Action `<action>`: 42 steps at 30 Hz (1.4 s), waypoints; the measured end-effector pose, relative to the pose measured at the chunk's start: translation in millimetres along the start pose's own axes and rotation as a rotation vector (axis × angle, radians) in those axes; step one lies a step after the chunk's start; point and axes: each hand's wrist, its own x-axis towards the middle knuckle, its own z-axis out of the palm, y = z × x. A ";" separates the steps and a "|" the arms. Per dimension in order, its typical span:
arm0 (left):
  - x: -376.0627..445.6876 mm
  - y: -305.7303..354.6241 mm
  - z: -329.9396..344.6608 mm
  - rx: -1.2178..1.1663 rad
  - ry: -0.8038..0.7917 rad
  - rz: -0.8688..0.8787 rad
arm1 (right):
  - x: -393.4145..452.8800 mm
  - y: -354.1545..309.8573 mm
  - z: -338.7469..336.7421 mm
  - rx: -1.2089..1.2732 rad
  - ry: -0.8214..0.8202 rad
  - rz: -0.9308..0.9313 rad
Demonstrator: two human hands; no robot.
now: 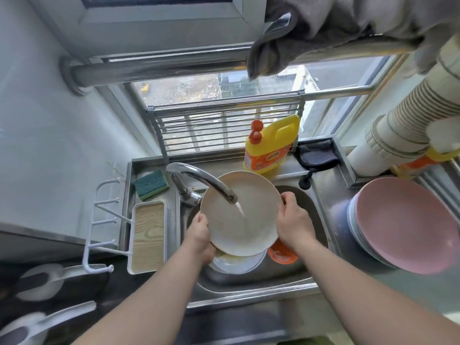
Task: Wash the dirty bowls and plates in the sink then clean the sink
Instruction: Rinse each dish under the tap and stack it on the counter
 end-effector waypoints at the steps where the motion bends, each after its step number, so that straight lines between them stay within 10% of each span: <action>1: -2.8 -7.8 4.8 -0.047 -0.033 -0.071 | 1.2 3.0 -12.4 -0.019 0.007 -0.072; 7: -9.2 -30.2 26.3 -0.223 -0.236 -0.499 | -7.2 7.3 -70.9 0.006 -0.018 -0.354; 14: 4.3 -38.9 6.3 -0.316 -0.220 -0.547 | 3.1 9.2 -72.8 -0.043 -0.069 -0.354; 31: -3.6 -39.4 8.0 0.308 -0.027 -0.201 | 14.3 94.3 21.5 0.802 -0.038 0.788; 42: 3.2 1.3 40.2 0.181 -0.156 -0.027 | 11.7 77.6 37.8 0.877 -0.153 1.027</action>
